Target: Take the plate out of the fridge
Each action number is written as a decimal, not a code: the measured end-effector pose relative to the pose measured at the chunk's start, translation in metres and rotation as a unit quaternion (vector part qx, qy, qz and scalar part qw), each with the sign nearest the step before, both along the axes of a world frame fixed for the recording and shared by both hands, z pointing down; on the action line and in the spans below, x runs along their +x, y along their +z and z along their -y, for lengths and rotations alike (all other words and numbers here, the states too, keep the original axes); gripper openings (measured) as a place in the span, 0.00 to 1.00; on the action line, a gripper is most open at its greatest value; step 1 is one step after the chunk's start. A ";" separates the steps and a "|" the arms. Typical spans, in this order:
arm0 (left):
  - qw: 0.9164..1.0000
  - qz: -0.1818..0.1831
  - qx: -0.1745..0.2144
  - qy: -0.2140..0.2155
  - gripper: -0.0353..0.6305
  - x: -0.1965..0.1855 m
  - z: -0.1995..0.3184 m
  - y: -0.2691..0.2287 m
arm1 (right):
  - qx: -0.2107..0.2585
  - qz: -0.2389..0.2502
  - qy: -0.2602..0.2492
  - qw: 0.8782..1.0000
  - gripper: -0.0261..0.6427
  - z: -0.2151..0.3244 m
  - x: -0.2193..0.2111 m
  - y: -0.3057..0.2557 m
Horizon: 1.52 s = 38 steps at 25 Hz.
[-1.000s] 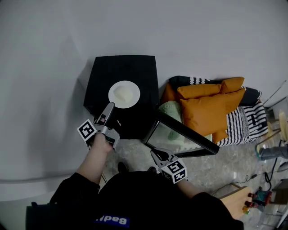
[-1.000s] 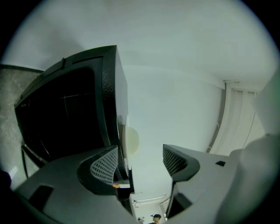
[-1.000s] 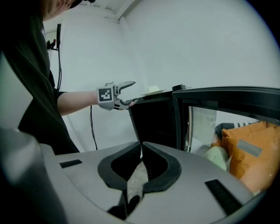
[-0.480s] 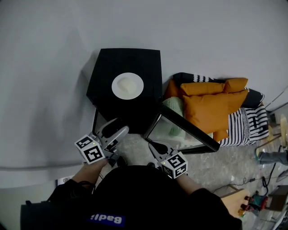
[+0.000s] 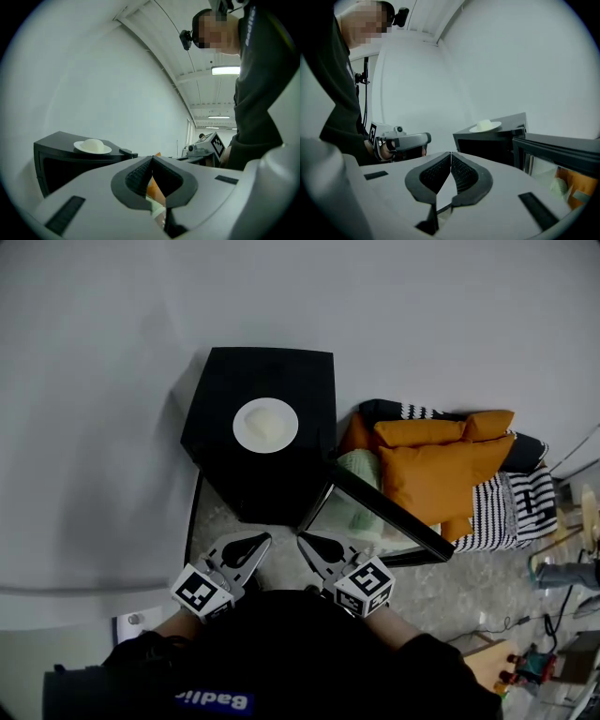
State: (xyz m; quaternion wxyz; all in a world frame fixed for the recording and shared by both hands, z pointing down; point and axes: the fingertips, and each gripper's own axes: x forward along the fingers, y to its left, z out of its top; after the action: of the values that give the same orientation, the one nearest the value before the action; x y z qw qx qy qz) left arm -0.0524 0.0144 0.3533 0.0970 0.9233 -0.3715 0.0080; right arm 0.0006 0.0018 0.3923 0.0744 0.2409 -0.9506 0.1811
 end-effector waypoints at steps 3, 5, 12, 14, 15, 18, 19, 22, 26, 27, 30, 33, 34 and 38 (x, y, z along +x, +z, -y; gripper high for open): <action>1.000 -0.005 -0.008 0.010 0.06 0.006 -0.004 0.000 | 0.012 0.007 -0.012 1.000 0.05 -0.004 -0.005 -0.012; 1.000 -0.005 -0.008 0.018 0.06 0.010 -0.006 -0.001 | 0.017 0.005 -0.022 1.000 0.05 -0.007 -0.007 -0.017; 0.999 0.005 -0.008 0.047 0.06 0.023 -0.017 0.001 | 0.042 0.016 -0.020 0.999 0.05 -0.017 -0.014 -0.026; 0.999 0.007 -0.010 0.048 0.06 0.023 -0.018 0.002 | 0.055 0.022 -0.005 0.998 0.05 -0.014 -0.010 -0.025; 0.999 0.006 -0.011 0.047 0.06 0.023 -0.018 0.002 | 0.057 0.026 -0.001 0.998 0.05 -0.013 -0.008 -0.025; 0.999 0.008 -0.010 0.047 0.06 0.022 -0.018 0.003 | 0.063 0.029 -0.004 0.998 0.05 -0.014 -0.008 -0.026; 0.999 0.009 -0.008 0.047 0.06 0.022 -0.019 0.003 | 0.064 0.029 -0.007 0.997 0.05 -0.015 -0.009 -0.026; 0.999 0.010 -0.008 0.048 0.06 0.022 -0.019 0.003 | 0.070 0.030 -0.012 0.997 0.05 -0.018 -0.010 -0.027; 0.999 0.009 -0.012 0.046 0.06 0.020 -0.020 0.005 | 0.072 0.027 -0.017 0.997 0.05 -0.019 -0.013 -0.025; 0.999 0.009 -0.012 0.045 0.06 0.019 -0.019 0.005 | 0.071 0.026 -0.017 0.997 0.05 -0.019 -0.014 -0.025; 0.999 0.010 -0.010 0.045 0.06 0.019 -0.019 0.004 | 0.071 0.024 -0.019 0.997 0.05 -0.019 -0.014 -0.024; 0.999 0.009 -0.010 0.044 0.06 0.019 -0.020 0.004 | 0.072 0.023 -0.016 0.997 0.05 -0.019 -0.013 -0.024; 0.999 0.009 -0.010 0.043 0.06 0.019 -0.020 0.005 | 0.072 0.023 -0.015 0.997 0.05 -0.019 -0.013 -0.024; 0.999 0.010 -0.010 0.043 0.06 0.018 -0.020 0.005 | 0.072 0.023 -0.013 0.997 0.05 -0.019 -0.012 -0.024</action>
State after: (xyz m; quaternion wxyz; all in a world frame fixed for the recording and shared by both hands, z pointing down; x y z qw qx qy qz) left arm -0.0345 0.0345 0.3584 0.1024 0.9373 -0.3323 0.0253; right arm -0.0119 0.0208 0.3679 0.0377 0.2292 -0.9657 0.1163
